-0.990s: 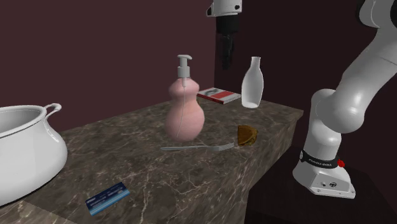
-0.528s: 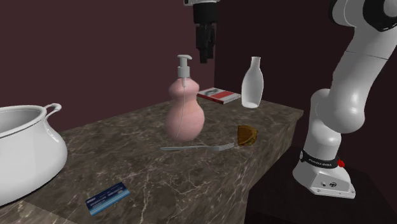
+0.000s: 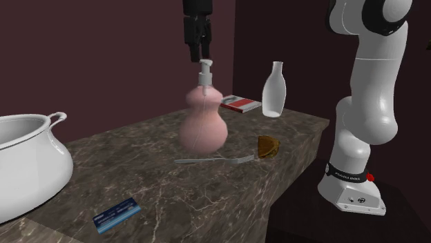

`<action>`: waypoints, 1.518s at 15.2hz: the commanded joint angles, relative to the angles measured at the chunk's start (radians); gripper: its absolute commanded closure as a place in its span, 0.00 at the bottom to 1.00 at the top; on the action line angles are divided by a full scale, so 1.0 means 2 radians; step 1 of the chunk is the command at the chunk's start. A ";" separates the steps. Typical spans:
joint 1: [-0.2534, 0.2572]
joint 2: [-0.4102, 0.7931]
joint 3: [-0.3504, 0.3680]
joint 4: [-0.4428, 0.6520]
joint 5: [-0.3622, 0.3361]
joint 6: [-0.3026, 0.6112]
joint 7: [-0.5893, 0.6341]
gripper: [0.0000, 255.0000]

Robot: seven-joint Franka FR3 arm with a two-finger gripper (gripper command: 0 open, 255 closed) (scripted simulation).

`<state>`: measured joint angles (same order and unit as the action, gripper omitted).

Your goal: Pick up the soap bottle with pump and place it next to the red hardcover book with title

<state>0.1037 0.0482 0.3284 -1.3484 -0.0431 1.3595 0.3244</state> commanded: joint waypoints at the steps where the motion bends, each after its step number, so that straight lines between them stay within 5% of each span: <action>1: 0.000 -0.001 0.000 -0.012 0.000 0.012 0.001 0.00; 6: -0.003 -0.018 -0.002 -0.065 0.006 0.049 -0.003 0.00; 13: -0.003 -0.018 -0.002 -0.065 0.006 0.049 -0.003 0.00; 14: -0.003 -0.018 -0.002 -0.065 0.006 0.049 -0.003 1.00; 23: -0.003 -0.018 -0.002 -0.065 0.006 0.049 -0.003 1.00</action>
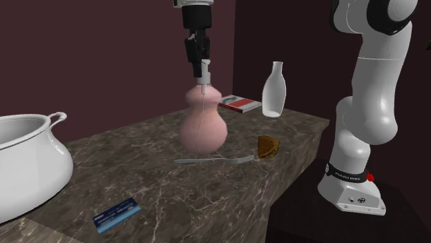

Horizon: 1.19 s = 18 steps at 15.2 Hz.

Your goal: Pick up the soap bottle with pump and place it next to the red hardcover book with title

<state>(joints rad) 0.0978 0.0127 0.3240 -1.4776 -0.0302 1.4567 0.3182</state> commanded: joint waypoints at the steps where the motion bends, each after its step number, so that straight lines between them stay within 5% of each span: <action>1: 0.000 0.003 0.000 0.010 -0.001 -0.008 0.001 1.00; 17: 0.022 0.087 0.011 0.235 -0.033 -0.153 0.014 1.00; 18: 0.010 0.072 0.006 0.214 -0.027 -0.146 0.000 1.00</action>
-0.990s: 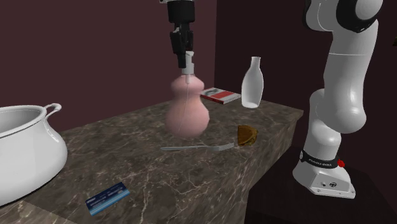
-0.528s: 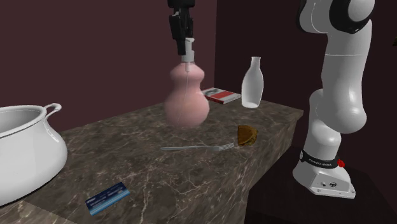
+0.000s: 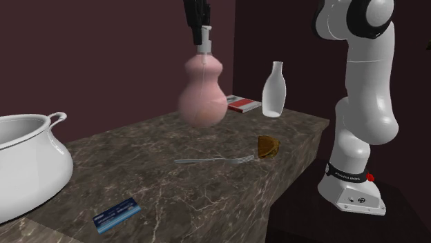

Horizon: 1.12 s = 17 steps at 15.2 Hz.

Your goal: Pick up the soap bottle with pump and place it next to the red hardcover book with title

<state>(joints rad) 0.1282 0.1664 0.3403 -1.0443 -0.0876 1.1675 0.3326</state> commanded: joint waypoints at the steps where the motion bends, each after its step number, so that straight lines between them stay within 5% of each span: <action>1: -0.016 -0.019 -0.008 -0.021 0.007 0.004 -0.021 1.00; 8: -0.076 -0.088 -0.054 -0.107 0.027 0.028 -0.118 1.00; 17: -0.132 -0.123 -0.120 -0.150 0.028 0.039 -0.239 1.00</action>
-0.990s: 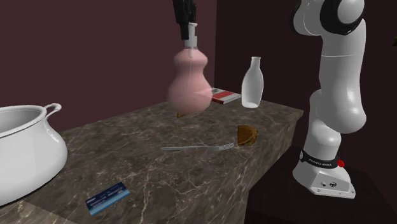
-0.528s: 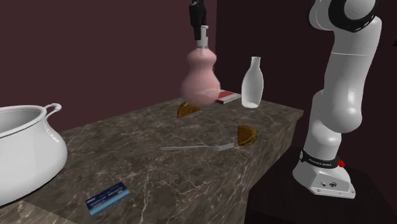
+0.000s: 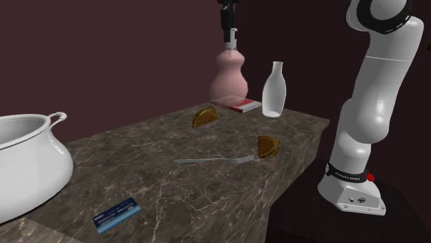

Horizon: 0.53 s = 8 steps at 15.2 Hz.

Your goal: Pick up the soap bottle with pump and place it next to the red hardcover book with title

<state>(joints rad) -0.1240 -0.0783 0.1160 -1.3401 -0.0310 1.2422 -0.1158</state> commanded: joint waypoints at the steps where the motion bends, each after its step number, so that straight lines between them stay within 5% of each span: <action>1: -0.012 -0.001 -0.015 -0.003 -0.001 0.003 -0.028 1.00; 8: -0.035 -0.012 -0.044 -0.038 -0.004 0.030 -0.080 1.00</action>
<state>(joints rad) -0.1934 -0.0955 0.0293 -1.3947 -0.0395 1.2850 -0.2742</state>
